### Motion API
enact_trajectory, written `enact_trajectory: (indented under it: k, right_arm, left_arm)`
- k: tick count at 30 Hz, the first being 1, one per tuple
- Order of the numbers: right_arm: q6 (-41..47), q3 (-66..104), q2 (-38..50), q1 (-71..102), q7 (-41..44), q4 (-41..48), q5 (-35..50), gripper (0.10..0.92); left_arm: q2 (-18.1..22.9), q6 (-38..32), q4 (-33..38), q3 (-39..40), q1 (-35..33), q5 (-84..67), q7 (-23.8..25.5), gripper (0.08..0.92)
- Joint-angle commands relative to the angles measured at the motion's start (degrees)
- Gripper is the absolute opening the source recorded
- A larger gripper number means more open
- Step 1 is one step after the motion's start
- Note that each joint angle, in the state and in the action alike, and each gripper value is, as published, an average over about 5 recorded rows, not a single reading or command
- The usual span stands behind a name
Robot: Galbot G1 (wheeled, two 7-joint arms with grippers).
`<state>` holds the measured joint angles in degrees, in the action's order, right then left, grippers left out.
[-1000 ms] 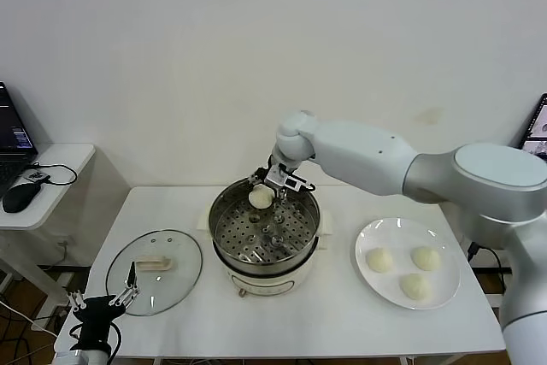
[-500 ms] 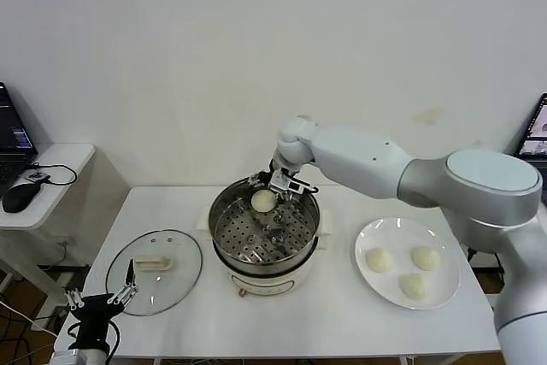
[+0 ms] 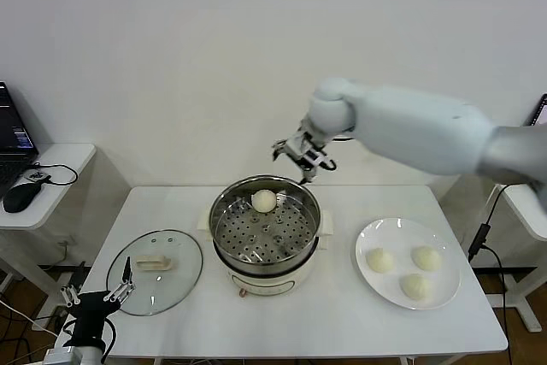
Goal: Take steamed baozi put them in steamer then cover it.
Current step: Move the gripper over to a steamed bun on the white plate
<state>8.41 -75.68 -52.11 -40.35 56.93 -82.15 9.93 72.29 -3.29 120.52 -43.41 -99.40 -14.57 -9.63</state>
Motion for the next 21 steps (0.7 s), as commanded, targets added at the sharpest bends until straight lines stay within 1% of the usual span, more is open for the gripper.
enact_trajectory:
  k: [1, 5, 8, 14, 21]
  right_arm:
    - [12.93, -0.51, 15.95, -4.07, 2.31, -11.81, 5.70, 0.823]
    - [13.16, -1.38, 24.20, -1.15, 2.27, -14.95, 2.74, 0.823]
    - [12.68, -1.57, 27.74, 1.98, 2.15, -16.01, 0.40, 0.823]
    - [11.48, 3.66, 30.29, 13.41, 1.60, -15.67, -3.84, 0.823]
    - [11.02, 16.12, 29.37, 29.37, 0.87, -12.63, -9.00, 0.823]
  left_arm:
    - [-0.13, 0.14, 0.07, 0.07, 0.04, 0.04, 0.06, 0.823]
    - [-0.79, 0.17, -0.18, 0.60, 0.20, 0.21, 0.11, 0.823]
    - [-1.17, 0.15, -0.43, 1.02, 0.23, 0.41, 0.15, 0.823]
    - [-1.10, 0.48, -0.56, 1.41, 0.66, 0.75, 0.24, 0.823]
    - [-0.75, 0.69, -0.62, 1.25, 0.33, 0.93, 0.31, 0.823]
